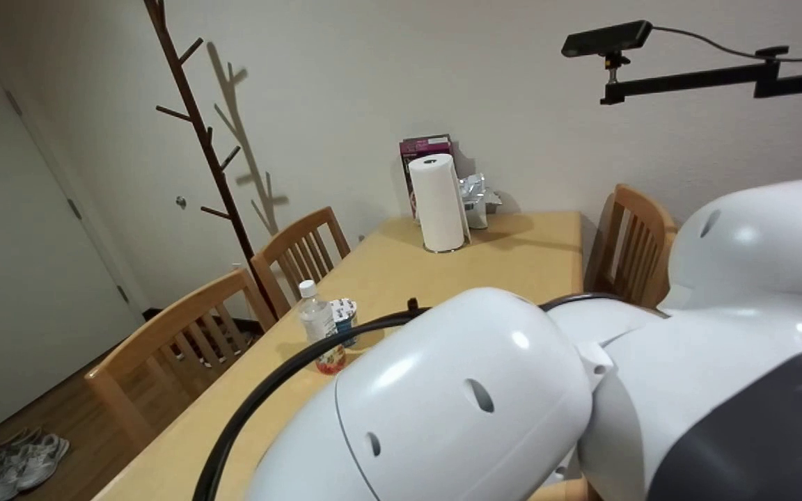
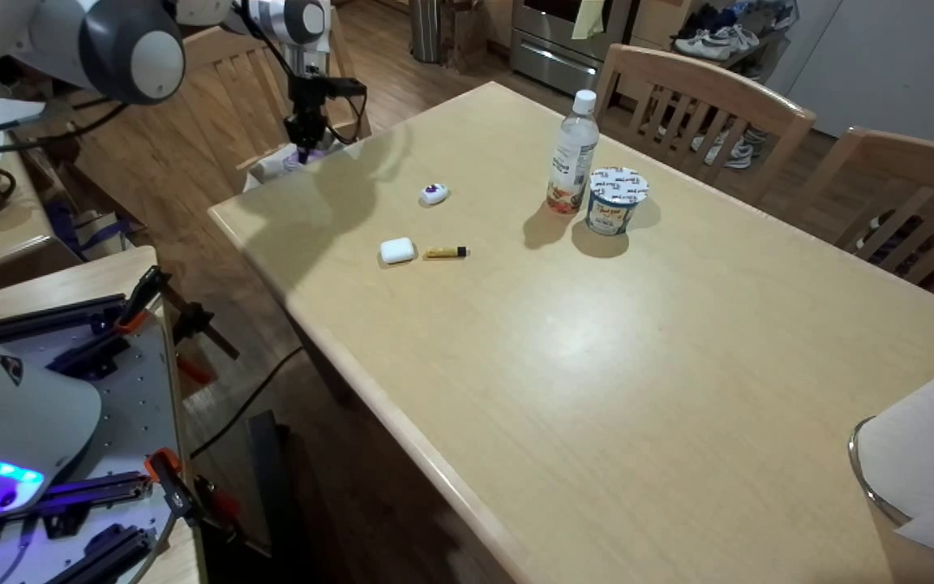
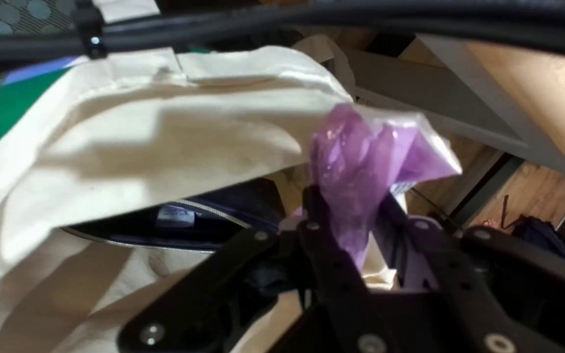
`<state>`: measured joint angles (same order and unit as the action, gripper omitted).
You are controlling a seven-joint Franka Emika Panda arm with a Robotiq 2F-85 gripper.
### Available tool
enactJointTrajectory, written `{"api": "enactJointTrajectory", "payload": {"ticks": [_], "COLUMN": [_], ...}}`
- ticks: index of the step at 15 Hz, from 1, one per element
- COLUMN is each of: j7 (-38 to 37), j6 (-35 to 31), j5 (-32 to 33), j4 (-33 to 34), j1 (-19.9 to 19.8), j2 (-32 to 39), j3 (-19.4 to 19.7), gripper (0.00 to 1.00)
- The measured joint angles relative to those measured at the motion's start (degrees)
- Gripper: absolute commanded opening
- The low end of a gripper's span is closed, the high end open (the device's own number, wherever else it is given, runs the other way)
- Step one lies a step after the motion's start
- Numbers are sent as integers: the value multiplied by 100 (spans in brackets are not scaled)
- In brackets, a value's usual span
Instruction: Pick up the purple package and place it in the bag.
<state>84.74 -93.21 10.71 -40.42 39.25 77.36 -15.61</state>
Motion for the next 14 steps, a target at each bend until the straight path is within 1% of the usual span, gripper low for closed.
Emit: {"api": "enactJointTrajectory", "payload": {"ticks": [6,10,14], "j7": [-480,-1012,-2042], "j6": [9,16,-80], "j5": [-195,-220,-220], "j4": [364,455,569], "j1": [39,52,56], "j2": [67,72,38], "j3": [163,185,187], "gripper": [99,100,100]}}
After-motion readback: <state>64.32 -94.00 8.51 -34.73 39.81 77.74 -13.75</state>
